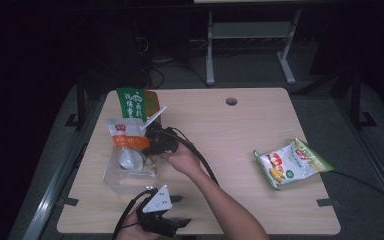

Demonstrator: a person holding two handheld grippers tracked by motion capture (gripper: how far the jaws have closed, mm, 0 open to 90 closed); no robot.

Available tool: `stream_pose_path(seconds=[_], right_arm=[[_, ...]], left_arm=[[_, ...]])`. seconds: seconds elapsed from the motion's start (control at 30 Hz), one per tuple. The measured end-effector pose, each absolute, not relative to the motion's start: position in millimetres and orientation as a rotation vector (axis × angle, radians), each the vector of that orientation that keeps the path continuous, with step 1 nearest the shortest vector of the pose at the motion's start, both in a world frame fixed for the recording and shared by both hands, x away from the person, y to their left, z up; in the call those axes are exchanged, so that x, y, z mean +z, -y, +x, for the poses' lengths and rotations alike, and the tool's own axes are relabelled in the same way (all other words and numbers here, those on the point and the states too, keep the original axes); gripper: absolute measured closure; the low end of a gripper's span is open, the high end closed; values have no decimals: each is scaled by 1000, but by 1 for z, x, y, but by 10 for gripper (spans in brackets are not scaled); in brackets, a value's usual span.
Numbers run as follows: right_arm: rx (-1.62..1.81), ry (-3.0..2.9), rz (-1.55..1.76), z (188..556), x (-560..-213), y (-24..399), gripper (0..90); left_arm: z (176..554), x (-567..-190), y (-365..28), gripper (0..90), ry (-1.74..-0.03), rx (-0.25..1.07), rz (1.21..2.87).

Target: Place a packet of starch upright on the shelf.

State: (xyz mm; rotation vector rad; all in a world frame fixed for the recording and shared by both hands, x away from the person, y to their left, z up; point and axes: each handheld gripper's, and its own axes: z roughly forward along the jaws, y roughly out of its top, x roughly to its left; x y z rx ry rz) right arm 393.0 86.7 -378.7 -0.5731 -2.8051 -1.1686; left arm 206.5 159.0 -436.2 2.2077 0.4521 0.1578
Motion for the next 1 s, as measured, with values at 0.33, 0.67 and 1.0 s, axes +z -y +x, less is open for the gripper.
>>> stream_pose_path(seconds=[0.33,0.67,1.0], right_arm=[[-1215,2777,-576,395,-378,-77,896],[-1275,2740,-587,393,-368,-59,744],[-1333,2678,-660,382,-363,-15,648]], left_arm=[[207,-436,-159,294,-454,158,2208],[208,-438,-159,292,-461,151,2206],[209,-437,-160,288,-473,136,2199]])
